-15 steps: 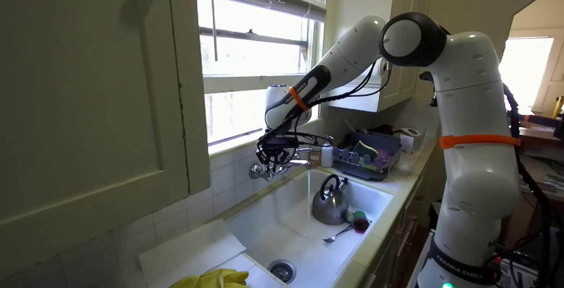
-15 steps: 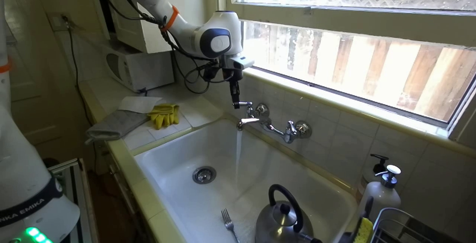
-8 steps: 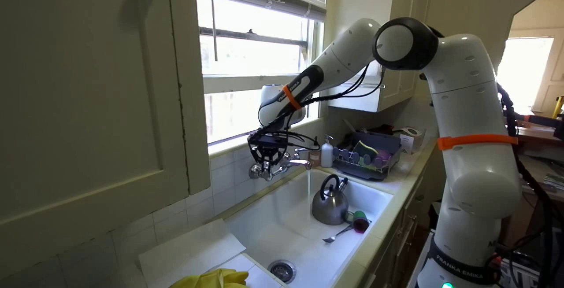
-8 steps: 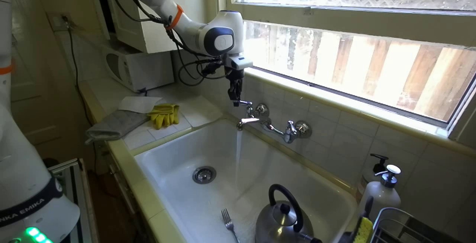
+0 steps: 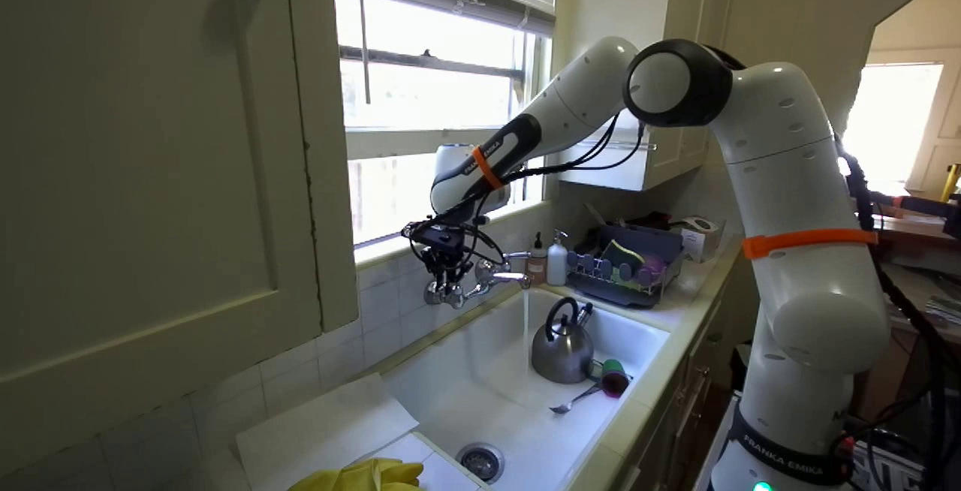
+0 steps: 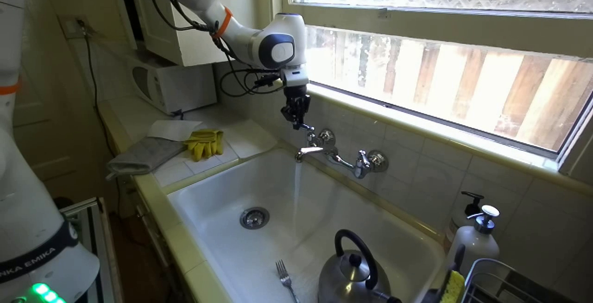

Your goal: Push the faucet handles backwards.

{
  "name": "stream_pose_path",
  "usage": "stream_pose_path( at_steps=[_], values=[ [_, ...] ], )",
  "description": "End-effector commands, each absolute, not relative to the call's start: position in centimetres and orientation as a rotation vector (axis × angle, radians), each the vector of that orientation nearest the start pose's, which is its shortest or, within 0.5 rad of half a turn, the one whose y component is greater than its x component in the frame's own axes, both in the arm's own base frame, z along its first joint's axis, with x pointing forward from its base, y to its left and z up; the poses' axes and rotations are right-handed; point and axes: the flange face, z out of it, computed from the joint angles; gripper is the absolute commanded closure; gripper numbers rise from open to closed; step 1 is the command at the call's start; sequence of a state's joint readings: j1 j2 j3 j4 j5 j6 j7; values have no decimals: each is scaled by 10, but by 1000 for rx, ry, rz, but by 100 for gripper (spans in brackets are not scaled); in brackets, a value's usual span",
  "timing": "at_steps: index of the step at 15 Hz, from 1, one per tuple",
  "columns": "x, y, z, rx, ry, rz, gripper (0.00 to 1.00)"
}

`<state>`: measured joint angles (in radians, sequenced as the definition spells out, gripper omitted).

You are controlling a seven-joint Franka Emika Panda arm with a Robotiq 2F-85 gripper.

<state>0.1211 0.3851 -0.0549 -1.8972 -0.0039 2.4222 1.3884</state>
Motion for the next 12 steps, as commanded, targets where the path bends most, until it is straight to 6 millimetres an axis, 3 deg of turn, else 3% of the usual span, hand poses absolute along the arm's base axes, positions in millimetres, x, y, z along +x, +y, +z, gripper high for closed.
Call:
stream_pose_path(
  at_steps=[1,12],
  values=[
    [659,61,299,-2227,2045,-148,94],
    [671,52,295,-1885,2317,-113,94]
  ],
)
